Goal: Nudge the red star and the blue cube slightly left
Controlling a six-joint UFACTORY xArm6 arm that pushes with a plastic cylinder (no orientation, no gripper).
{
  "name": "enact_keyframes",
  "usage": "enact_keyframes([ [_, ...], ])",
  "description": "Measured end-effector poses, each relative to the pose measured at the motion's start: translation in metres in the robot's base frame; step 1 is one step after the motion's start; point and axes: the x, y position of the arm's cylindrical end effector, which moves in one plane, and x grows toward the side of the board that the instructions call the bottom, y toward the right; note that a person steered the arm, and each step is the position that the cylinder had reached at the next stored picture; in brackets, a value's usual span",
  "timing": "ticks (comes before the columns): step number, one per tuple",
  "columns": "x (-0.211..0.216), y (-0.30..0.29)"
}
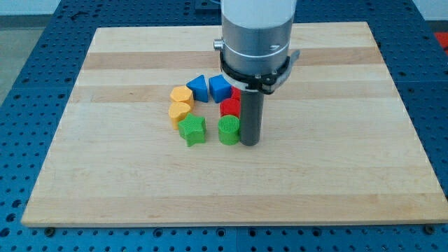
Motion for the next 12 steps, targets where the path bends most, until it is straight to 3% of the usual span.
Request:
enact_keyframes([
  [3,0.000,-0.020],
  [5,-0.003,0.063],
  [10,-0.066,0.056],
  [12,-0.066,0.054],
])
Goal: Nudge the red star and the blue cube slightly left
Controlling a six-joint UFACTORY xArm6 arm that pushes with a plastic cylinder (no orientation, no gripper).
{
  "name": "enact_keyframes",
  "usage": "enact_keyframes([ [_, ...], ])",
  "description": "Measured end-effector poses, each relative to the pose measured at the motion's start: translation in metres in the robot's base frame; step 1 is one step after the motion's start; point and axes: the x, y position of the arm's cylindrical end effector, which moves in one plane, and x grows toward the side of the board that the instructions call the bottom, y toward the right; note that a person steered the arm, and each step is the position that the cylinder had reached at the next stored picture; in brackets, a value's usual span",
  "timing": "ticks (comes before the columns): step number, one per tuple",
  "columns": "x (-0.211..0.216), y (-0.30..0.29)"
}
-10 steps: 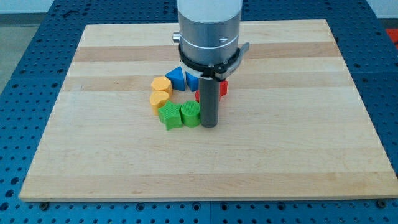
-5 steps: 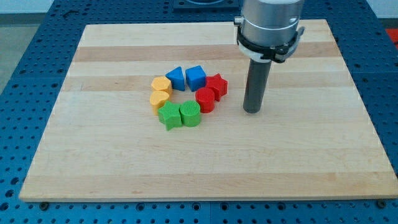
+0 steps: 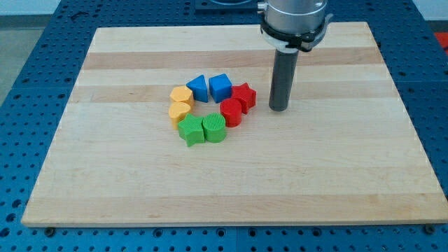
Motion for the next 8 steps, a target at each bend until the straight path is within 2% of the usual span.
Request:
enact_keyframes([
  [2,-0.002,-0.031],
  [6,-0.002,-0.046],
  [7,-0.002,-0.041],
  [8,-0.020,-0.006],
])
